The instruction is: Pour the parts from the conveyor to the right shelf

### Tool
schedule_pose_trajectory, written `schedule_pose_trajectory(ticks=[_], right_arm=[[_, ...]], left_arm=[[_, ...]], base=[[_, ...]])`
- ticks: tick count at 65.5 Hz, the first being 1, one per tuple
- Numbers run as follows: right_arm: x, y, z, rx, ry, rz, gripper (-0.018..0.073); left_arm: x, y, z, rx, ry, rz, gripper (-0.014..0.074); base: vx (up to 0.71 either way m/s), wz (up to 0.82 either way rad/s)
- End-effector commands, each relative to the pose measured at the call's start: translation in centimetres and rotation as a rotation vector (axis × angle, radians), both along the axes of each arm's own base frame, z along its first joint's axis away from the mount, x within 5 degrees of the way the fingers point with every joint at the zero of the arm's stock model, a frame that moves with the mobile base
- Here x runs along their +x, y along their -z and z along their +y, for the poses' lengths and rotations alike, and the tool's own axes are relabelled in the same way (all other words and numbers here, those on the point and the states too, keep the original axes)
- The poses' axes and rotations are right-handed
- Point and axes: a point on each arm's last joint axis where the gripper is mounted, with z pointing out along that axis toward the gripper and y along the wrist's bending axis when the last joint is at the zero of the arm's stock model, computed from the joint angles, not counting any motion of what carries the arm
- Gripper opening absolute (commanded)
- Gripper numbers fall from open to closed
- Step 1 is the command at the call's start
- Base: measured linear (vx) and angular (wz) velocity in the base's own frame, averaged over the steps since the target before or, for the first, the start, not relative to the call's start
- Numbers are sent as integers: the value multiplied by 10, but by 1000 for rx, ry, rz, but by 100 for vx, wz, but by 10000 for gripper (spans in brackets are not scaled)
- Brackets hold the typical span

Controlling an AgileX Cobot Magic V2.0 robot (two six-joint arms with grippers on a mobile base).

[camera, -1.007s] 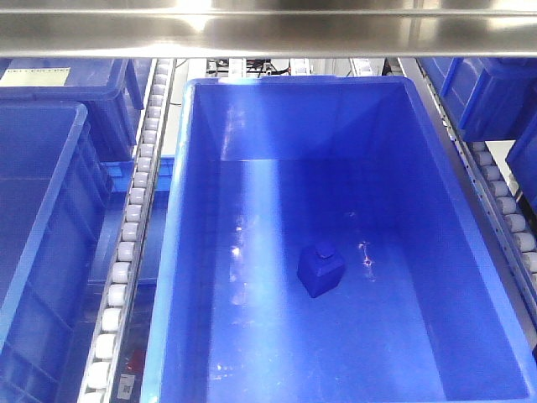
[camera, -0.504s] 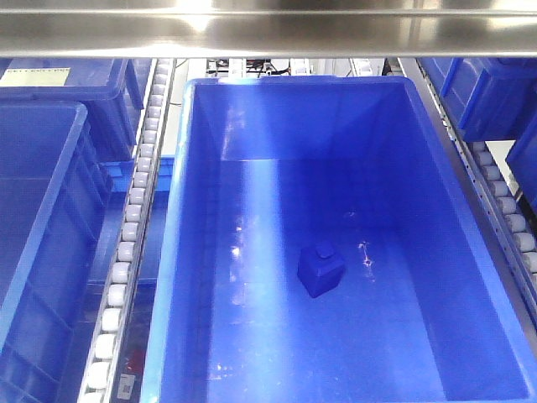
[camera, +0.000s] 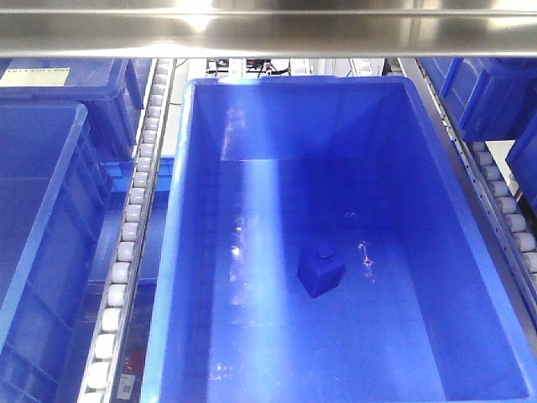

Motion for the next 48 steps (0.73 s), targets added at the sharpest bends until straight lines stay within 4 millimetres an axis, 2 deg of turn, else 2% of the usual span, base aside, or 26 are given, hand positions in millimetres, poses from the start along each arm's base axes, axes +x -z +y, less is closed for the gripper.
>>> schedule_pose_trajectory(ticks=[1, 48], right_arm=[[-1, -5, 0, 8, 3, -87, -5], [-1, -5, 0, 9, 3, -87, -5]], left_arm=[[-2, -14, 0, -12, 6, -104, -6], [-2, -14, 0, -12, 6, -104, -6]], base=[[0, 0], [0, 0]])
